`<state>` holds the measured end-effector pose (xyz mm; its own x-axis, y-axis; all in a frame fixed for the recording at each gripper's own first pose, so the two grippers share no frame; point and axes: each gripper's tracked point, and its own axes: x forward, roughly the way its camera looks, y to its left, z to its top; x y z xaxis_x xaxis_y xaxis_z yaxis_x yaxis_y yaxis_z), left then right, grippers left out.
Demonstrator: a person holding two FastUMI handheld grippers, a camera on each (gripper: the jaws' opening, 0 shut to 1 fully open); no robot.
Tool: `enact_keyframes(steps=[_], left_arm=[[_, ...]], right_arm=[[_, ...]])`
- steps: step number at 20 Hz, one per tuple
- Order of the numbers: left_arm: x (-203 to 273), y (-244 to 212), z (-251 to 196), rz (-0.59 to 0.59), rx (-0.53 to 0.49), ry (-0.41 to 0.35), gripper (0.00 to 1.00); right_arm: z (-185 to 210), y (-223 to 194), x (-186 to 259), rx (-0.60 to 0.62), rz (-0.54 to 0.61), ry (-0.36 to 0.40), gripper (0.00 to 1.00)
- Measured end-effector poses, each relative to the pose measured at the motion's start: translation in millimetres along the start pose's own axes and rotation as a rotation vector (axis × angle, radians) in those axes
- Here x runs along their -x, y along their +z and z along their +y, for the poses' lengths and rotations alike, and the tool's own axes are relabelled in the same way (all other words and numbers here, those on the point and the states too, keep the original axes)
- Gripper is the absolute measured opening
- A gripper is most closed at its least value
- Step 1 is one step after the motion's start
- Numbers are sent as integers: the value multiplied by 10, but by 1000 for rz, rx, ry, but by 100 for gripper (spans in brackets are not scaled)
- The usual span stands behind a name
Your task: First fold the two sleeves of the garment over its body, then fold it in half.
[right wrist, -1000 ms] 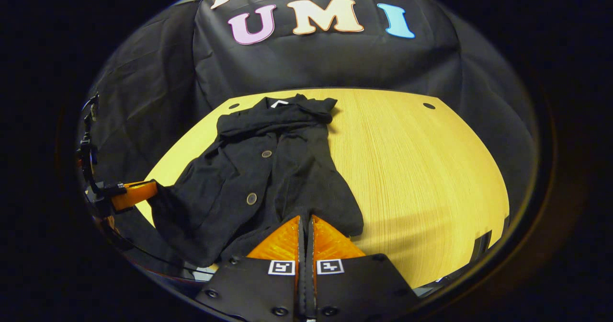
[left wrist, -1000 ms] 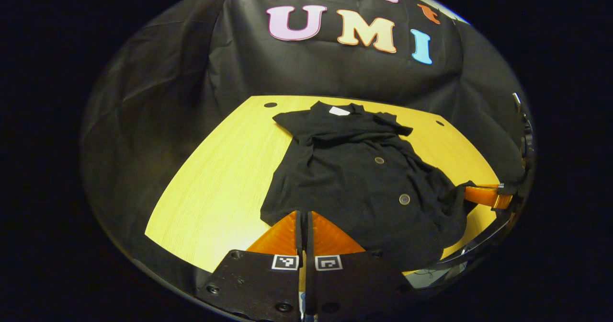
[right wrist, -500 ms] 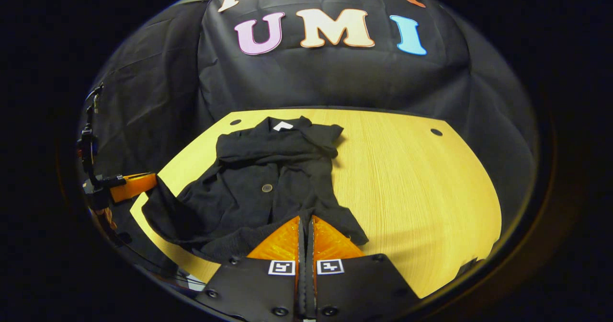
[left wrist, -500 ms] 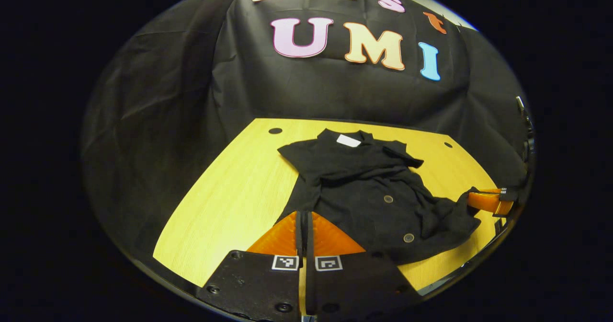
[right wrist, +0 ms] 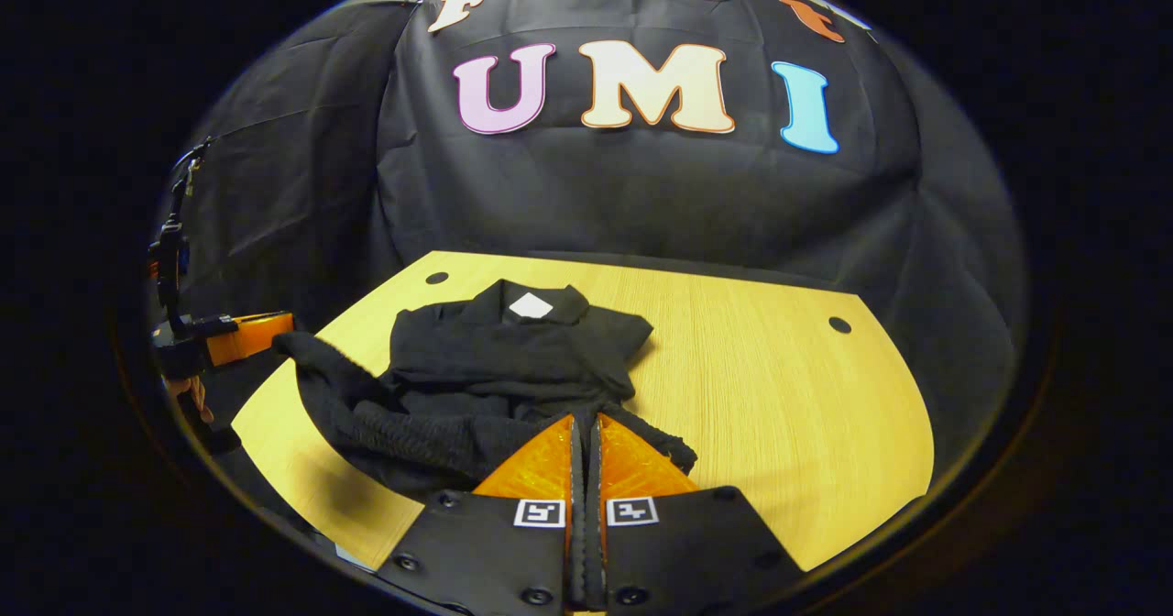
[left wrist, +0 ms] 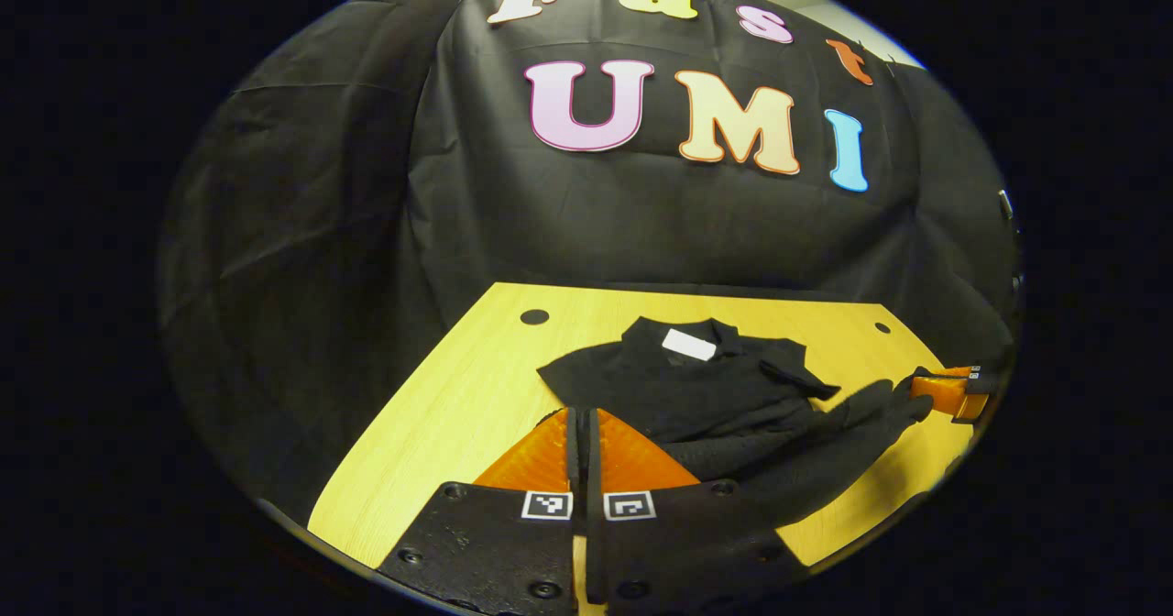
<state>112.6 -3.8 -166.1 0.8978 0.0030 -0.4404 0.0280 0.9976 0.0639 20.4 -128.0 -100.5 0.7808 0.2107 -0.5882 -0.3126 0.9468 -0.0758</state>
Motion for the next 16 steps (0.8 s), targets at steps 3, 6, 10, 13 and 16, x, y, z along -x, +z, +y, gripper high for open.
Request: enact_keyframes(steps=[3, 6, 10, 13, 16], left_arm=[[-255, 162, 19, -14, 0, 11, 0], [-504, 285, 25, -15, 6, 17, 0], [-801, 495, 6, -40, -21, 14, 0], [-1014, 618, -39, -53, -49, 1, 0], [-1192, 722, -71, -77, -59, -8, 0]], right_arm=[[-75, 248, -187, 6, -17, -4, 2], [-139, 520, -374, 3, -41, -11, 2], [-217, 815, -650, -3, -53, -16, 2], [-236, 967, -861, 1, -46, -13, 2], [-233, 1114, -1052, 27, -41, -10, 2]])
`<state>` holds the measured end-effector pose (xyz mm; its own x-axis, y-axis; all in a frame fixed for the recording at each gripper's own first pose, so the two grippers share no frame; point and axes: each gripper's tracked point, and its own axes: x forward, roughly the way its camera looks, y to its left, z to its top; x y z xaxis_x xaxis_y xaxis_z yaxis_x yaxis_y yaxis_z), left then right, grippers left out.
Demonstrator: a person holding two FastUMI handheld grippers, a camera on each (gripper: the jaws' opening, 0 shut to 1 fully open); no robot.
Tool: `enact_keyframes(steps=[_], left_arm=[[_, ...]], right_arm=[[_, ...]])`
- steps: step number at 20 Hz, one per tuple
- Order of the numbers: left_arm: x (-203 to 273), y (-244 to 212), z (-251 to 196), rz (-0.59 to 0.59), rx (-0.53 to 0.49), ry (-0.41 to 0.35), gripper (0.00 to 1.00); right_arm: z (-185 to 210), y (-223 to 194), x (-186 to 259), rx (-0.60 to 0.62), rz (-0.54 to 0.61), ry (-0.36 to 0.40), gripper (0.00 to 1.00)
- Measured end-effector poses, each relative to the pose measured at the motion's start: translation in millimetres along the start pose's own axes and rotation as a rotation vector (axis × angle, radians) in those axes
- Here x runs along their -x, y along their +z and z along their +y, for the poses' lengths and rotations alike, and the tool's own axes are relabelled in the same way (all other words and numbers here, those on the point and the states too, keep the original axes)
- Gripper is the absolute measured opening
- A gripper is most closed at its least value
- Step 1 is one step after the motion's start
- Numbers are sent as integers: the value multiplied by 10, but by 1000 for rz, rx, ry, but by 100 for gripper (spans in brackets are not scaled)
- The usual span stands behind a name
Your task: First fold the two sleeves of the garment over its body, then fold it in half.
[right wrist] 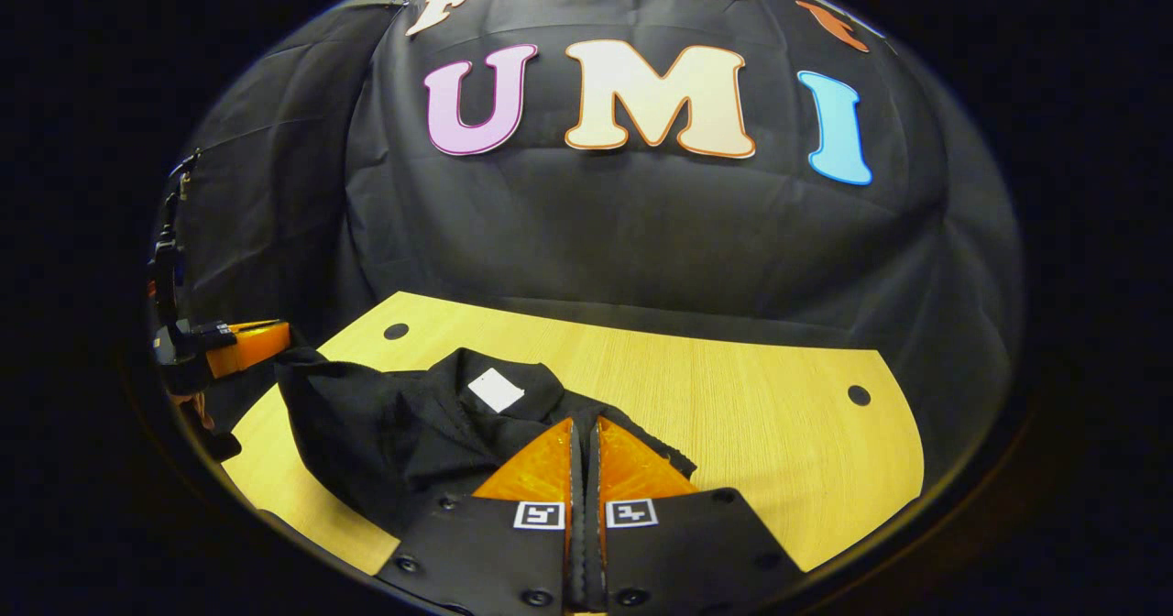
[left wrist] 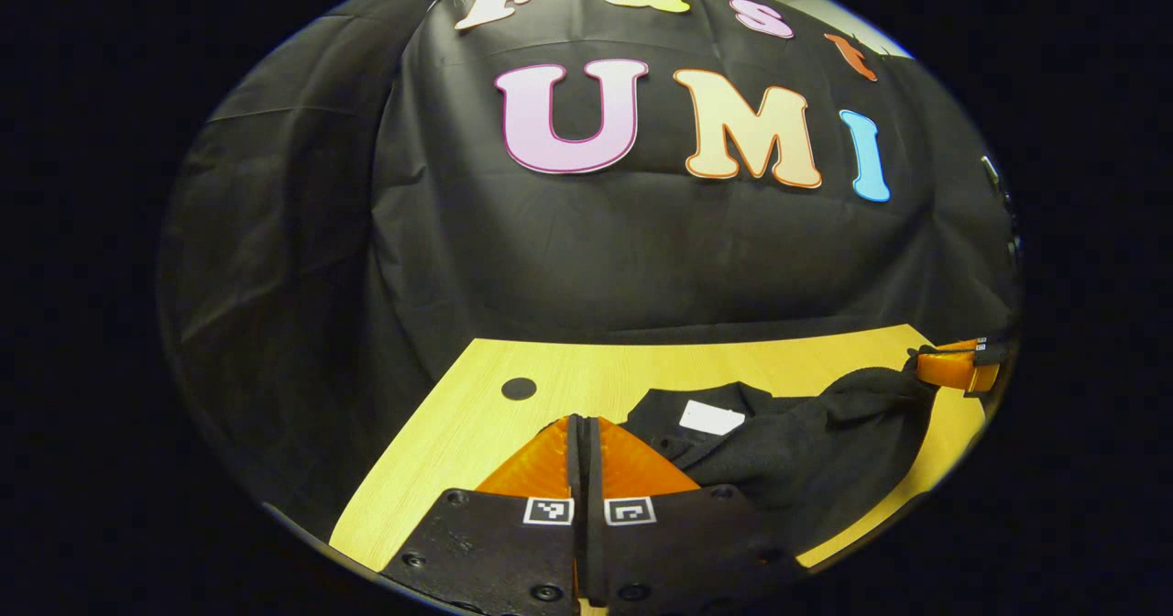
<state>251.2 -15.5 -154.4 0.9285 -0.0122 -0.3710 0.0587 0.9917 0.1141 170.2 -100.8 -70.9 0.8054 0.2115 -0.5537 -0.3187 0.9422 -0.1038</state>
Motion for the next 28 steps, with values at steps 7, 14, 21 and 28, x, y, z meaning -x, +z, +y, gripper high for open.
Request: enact_keyframes(steps=[7, 14, 21, 28], left_arm=[[-526, -133, 37, 37, -46, 24, 0], [-913, -384, -5, 76, -94, 36, 0], [-864, -75, -132, 14, -150, 10, 65], [-225, 862, -251, -203, -203, 2, 92]], right_arm=[[-44, 50, -448, 53, 18, -32, 3], [-218, -214, -914, 24, 98, -107, 2], [-309, -77, -816, -34, 75, -147, 67], [-413, 466, -131, -81, -97, -164, 99]])
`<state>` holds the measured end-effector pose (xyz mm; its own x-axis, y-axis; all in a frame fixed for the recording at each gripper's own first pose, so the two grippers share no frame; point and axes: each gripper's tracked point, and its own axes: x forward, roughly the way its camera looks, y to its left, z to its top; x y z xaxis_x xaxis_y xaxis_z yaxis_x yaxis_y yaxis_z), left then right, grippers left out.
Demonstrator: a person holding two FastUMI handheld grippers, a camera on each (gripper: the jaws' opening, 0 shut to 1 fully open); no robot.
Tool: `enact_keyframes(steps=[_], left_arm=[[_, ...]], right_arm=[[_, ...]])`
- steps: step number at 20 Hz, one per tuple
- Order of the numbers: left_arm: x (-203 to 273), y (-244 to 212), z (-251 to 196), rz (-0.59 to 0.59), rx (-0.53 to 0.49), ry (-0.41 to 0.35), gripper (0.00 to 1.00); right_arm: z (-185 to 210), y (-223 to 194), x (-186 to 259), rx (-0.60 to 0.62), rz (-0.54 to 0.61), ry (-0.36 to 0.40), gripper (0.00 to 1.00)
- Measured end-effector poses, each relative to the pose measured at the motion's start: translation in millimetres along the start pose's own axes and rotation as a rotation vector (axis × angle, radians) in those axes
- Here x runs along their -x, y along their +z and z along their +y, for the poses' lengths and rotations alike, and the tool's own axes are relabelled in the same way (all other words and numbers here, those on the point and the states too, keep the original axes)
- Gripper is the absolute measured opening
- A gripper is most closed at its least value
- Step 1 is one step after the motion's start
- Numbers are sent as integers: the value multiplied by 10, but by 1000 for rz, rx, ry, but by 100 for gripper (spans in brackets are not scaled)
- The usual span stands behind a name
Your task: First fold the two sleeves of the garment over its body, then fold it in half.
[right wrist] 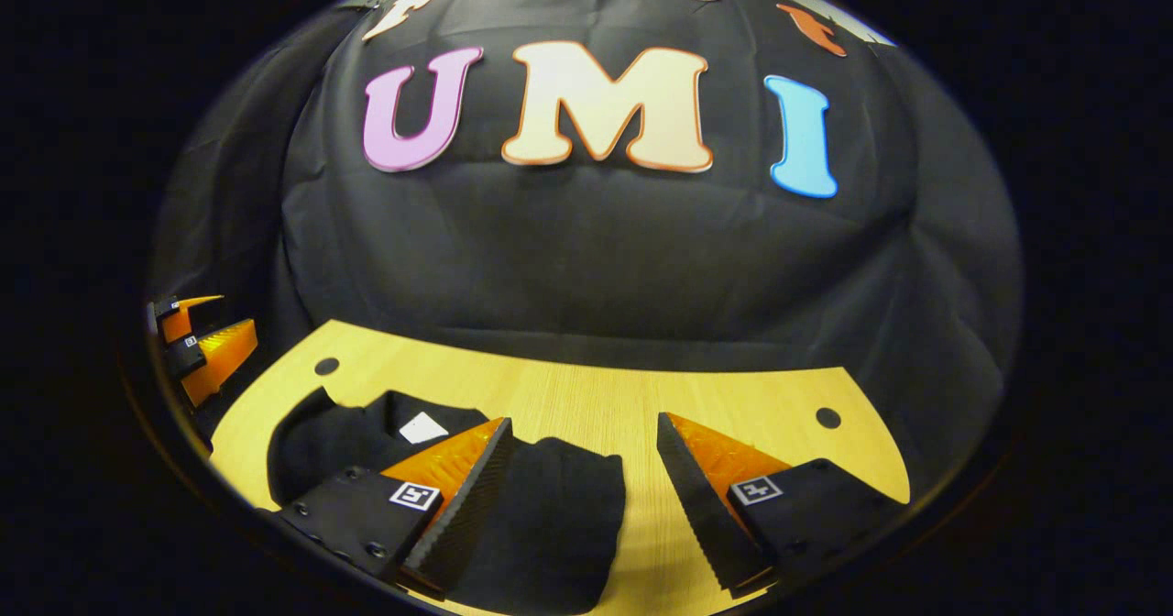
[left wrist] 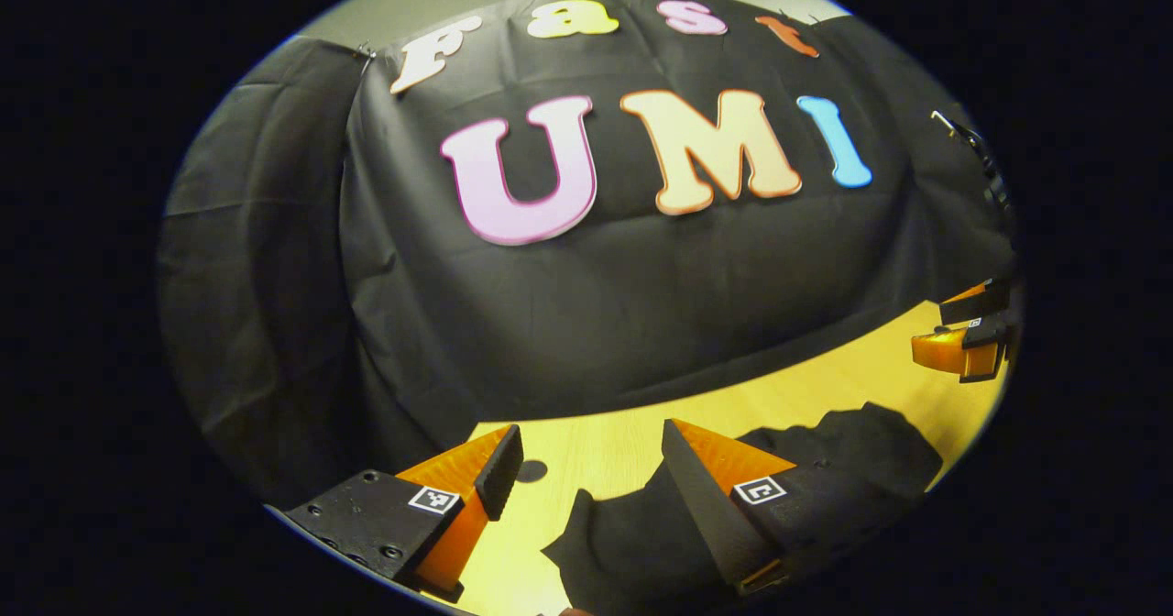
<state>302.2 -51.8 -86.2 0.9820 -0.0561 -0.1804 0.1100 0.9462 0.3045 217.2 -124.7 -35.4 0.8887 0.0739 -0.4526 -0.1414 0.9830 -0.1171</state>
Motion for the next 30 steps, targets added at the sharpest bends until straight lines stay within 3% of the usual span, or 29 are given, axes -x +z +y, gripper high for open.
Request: enact_keyframes(steps=[4, 7, 13, 14, 16, 24, 25, 26, 30], left_arm=[[465, 398, 35, -69, 45, 12, 92], [841, 561, 123, -104, 136, 26, 92], [1410, 670, 315, -105, 241, 41, 92], [1499, 666, 336, -107, 245, 48, 99], [1663, 625, 384, -98, 265, 60, 97], [2140, 342, 298, -35, 379, 56, 98], [2177, 273, 263, -14, 388, 54, 94], [2190, 166, 212, 9, 384, 50, 97], [2136, -55, 56, 71, 346, -6, 92]], right_arm=[[-26, 429, 658, -25, -138, 24, 99], [-49, 670, 1201, -4, -240, 28, 98], [64, 833, 2232, 34, -369, 69, 99], [92, 828, 2382, 37, -385, 72, 96], [152, 757, 2640, 35, -406, 78, 99], [392, 250, 3174, -26, -381, 92, 99], [435, 193, 3203, -55, -379, 104, 99], [460, 130, 3211, -80, -372, 111, 98], [336, -53, 3242, -122, -336, 66, 97]])
